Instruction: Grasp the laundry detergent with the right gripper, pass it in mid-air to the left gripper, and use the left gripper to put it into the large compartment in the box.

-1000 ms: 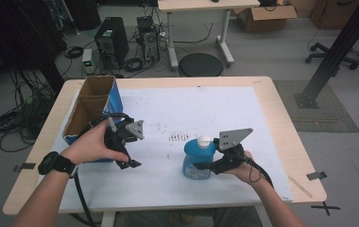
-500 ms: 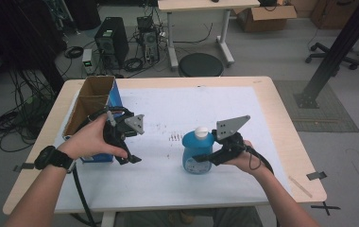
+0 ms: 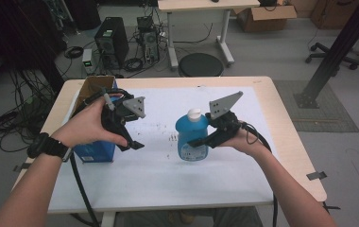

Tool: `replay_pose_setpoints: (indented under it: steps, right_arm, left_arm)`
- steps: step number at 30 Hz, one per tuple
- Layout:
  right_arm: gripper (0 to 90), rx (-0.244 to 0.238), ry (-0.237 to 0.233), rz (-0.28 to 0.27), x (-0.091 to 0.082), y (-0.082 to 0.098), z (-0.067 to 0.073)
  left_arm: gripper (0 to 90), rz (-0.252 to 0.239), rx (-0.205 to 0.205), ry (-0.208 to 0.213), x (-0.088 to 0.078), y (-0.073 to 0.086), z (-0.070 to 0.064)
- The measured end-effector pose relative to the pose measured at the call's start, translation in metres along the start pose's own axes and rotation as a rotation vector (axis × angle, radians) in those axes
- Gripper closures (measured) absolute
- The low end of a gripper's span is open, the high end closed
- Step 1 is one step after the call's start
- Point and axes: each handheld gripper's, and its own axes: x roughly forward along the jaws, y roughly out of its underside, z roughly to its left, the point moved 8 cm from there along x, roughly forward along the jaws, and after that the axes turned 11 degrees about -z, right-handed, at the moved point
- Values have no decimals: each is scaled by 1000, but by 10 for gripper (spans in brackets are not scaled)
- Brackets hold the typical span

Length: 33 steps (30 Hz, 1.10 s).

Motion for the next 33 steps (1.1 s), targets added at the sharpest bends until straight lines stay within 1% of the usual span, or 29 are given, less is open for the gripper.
replay_pose_setpoints:
  steps: [1, 2, 3, 4, 5, 8, 10, 13, 14, 15, 17, 19, 23, 26, 30, 32, 33]
  right_arm:
    - [434, -2, -12, 0, 1, -3, -1]
    - [434, -2, -20, 2, 1, -6, -2]
    - [434, -2, -20, 2, 1, -6, -2]
    - [434, -7, -27, 7, 2, -9, -4]
    - [434, -11, -38, 11, 4, -14, -7]
    - [434, -14, -47, 18, 6, -19, -9]
    - [434, -19, -65, 29, 10, -25, -11]
    - [434, -23, -80, 40, 15, -29, -13]
    - [434, -23, -80, 40, 15, -29, -13]
    - [434, -24, -86, 49, 18, -31, -13]
    - [434, -27, -90, 57, 22, -33, -13]
    - [434, -31, -97, 59, 25, -35, -13]
    - [434, -45, -115, 64, 32, -37, -12]
    - [434, -48, -126, 67, 37, -38, -10]
    - [434, -54, -134, 76, 41, -38, -9]
    - [434, -57, -138, 83, 45, -38, -9]
    - [435, -59, -137, 86, 46, -39, -9]
  left_arm:
    - [34, 0, 0, 0, 0, 0, 0]
    - [36, -12, 2, -2, -4, -6, 1]
    - [35, -12, 2, -2, -4, -6, 1]
    - [35, -15, 7, -3, -6, -10, 2]
    - [35, -21, 2, 1, -9, -15, 2]
    - [35, -28, 5, 2, -12, -21, 2]
    - [35, -32, 6, 3, -16, -27, 3]
    - [35, -38, -6, 3, -18, -31, 4]
    - [35, -43, -7, 4, -20, -33, 4]
    - [35, -49, -6, 2, -23, -38, 4]
    - [34, -50, -5, 2, -24, -42, 5]
    - [34, -54, -11, 5, -25, -46, 5]
    - [34, -48, -12, 3, -25, -51, 6]
    - [34, -37, -13, 13, -23, -57, 5]
    - [34, -23, -13, 16, -20, -60, 5]
    - [34, -7, -15, 14, -18, -63, 6]
    - [34, -9, -9, 20, -17, -65, 5]
